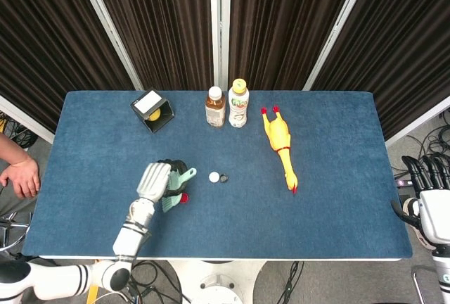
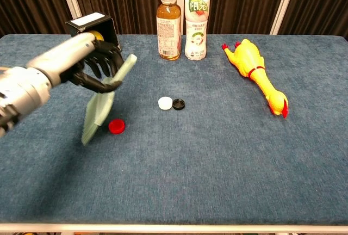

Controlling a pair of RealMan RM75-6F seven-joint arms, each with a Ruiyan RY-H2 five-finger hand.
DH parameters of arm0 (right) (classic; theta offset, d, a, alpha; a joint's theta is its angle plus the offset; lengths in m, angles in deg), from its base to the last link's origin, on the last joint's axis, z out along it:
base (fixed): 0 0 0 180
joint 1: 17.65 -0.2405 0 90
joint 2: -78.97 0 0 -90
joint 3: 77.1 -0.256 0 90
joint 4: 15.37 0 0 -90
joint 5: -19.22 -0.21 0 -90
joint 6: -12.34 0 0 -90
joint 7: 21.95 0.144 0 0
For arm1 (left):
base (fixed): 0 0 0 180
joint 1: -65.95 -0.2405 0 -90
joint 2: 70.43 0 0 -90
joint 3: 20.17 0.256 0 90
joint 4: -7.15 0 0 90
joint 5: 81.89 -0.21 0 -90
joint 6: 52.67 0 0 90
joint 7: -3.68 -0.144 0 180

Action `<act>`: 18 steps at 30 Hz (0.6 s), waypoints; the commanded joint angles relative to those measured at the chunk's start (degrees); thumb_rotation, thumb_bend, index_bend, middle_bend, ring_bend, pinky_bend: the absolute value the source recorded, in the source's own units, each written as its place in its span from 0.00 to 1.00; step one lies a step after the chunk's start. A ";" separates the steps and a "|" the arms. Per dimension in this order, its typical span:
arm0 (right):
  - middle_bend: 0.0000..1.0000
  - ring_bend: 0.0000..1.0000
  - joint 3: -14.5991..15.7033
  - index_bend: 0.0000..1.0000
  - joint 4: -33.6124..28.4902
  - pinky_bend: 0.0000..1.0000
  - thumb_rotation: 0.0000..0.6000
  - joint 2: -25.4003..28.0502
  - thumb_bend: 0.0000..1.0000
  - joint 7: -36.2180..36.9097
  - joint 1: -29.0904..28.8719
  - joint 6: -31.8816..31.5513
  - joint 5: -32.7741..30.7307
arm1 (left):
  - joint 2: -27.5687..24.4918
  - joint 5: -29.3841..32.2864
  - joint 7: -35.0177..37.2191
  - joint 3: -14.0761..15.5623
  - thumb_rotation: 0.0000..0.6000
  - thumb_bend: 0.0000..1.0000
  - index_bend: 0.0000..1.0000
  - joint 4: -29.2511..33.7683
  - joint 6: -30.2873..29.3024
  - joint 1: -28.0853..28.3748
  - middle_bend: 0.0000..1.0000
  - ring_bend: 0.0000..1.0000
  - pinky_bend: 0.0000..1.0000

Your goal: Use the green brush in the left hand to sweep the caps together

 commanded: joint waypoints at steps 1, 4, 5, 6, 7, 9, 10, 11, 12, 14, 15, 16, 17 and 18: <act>0.12 0.00 0.04 0.00 -0.02 0.00 1.00 0.05 0.15 0.07 0.02 -0.05 -0.04 | 3.61 0.03 -2.40 -0.83 1.00 0.41 0.50 -1.89 -1.32 -0.30 0.58 0.44 0.43; 0.12 0.00 0.12 0.00 0.03 0.00 1.00 0.21 0.15 0.29 0.15 -0.21 -0.11 | 7.16 -1.19 -4.52 -1.35 1.00 0.41 0.50 -5.30 -2.78 -0.04 0.58 0.44 0.43; 0.12 0.00 0.14 0.00 0.05 0.00 1.00 0.26 0.15 0.31 0.20 -0.25 -0.15 | 8.20 -1.59 -5.38 -1.50 1.00 0.41 0.50 -6.52 -3.15 0.14 0.58 0.44 0.44; 0.12 0.00 0.16 0.00 0.04 0.00 1.00 0.31 0.15 0.32 0.23 -0.28 -0.20 | 9.26 -1.96 -6.24 -1.71 1.00 0.41 0.50 -7.78 -3.50 0.36 0.58 0.44 0.44; 0.12 0.00 0.16 0.00 0.03 0.00 1.00 0.36 0.15 0.33 0.25 -0.30 -0.27 | 10.61 -2.25 -6.73 -2.12 1.00 0.41 0.50 -9.19 -3.54 0.69 0.58 0.44 0.45; 0.12 0.00 0.19 0.00 0.04 0.00 1.00 0.42 0.15 0.37 0.30 -0.35 -0.33 | 12.18 -2.27 -6.73 -2.99 1.00 0.41 0.50 -10.73 -2.70 1.33 0.58 0.44 0.46; 0.12 0.00 0.19 0.00 0.09 0.00 1.00 0.41 0.15 0.41 0.31 -0.38 -0.37 | 12.85 -2.34 -6.78 -3.47 1.00 0.41 0.50 -11.45 -2.23 1.75 0.58 0.44 0.47; 0.12 0.00 0.20 0.00 0.19 0.00 1.00 0.40 0.15 0.51 0.35 -0.36 -0.50 | 13.79 -2.73 -6.90 -4.06 1.00 0.41 0.50 -12.68 -1.76 2.44 0.58 0.44 0.47; 0.12 0.00 0.20 0.00 0.29 0.00 1.00 0.39 0.15 0.62 0.38 -0.32 -0.67 | 14.54 -3.13 -7.10 -4.46 1.00 0.41 0.50 -13.80 -1.42 3.04 0.58 0.44 0.48; 0.12 0.00 0.13 0.00 0.52 0.00 1.00 0.38 0.15 0.95 0.49 -0.33 -1.09 | 16.25 -3.35 -7.15 -5.64 1.00 0.41 0.50 -15.95 -0.11 4.42 0.58 0.44 0.49; 0.12 0.00 0.12 0.00 0.60 0.00 1.00 0.40 0.15 1.07 0.56 -0.40 -1.17 | 16.91 -3.27 -6.94 -6.28 1.00 0.41 0.50 -16.65 0.53 4.98 0.58 0.44 0.49; 0.12 0.00 0.11 0.00 0.68 0.00 1.00 0.44 0.15 1.15 0.65 -0.52 -1.25 | 17.77 -3.07 -6.73 -7.18 1.00 0.41 0.50 -17.57 1.33 5.71 0.58 0.44 0.50; 0.12 0.00 0.11 0.00 0.76 0.00 1.00 0.49 0.15 1.19 0.73 -0.62 -1.33 | 18.38 -2.95 -6.68 -7.87 1.00 0.41 0.50 -18.32 1.89 6.32 0.58 0.44 0.50; 0.12 0.00 0.11 0.00 0.84 0.00 1.00 0.58 0.15 1.25 0.83 -0.74 -1.40 | 19.25 -2.72 -6.53 -8.91 1.00 0.41 0.50 -19.31 2.55 7.13 0.58 0.44 0.50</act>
